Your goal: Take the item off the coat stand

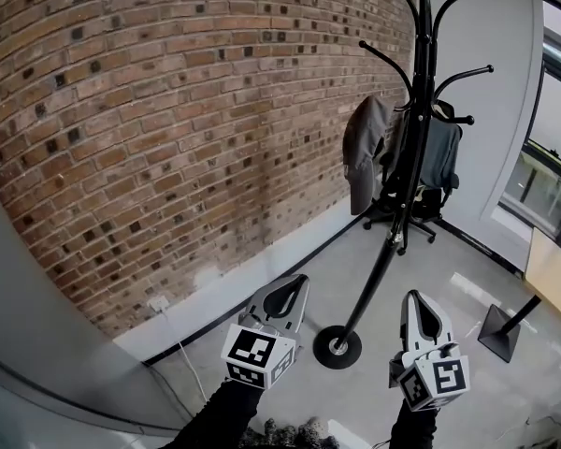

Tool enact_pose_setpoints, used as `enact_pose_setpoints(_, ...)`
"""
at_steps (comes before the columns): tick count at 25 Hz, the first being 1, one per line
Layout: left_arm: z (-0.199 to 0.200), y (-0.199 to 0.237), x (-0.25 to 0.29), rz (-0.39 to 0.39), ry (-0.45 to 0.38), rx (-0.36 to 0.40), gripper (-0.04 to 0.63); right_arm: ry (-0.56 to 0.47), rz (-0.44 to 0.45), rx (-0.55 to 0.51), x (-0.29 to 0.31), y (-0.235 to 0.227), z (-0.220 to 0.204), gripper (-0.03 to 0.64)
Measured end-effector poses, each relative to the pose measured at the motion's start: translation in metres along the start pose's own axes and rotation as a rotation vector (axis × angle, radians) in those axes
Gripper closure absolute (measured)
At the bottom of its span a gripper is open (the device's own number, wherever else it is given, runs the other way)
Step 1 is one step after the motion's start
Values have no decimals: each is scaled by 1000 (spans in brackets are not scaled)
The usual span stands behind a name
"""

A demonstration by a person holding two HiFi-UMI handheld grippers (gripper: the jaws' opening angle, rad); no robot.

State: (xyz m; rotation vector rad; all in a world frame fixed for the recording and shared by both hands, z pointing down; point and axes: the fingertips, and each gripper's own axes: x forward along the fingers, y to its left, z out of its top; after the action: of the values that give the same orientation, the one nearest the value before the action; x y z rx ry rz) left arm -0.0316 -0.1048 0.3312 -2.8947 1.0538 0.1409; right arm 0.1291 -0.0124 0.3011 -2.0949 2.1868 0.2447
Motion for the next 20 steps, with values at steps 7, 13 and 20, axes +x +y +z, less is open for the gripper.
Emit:
enact_pose_setpoints(7, 4, -3, 57, 31, -29, 13, 588, -4, 62, -14, 41, -37, -4, 609)
enact_pose_setpoints(13, 1, -8, 93, 58, -31, 17, 588, -4, 91, -13, 60, -70, -10, 609)
enact_pose_setpoints(20, 1, -15, 116, 82, -53, 21, 588, -9, 97, -12, 74, -100, -14, 609)
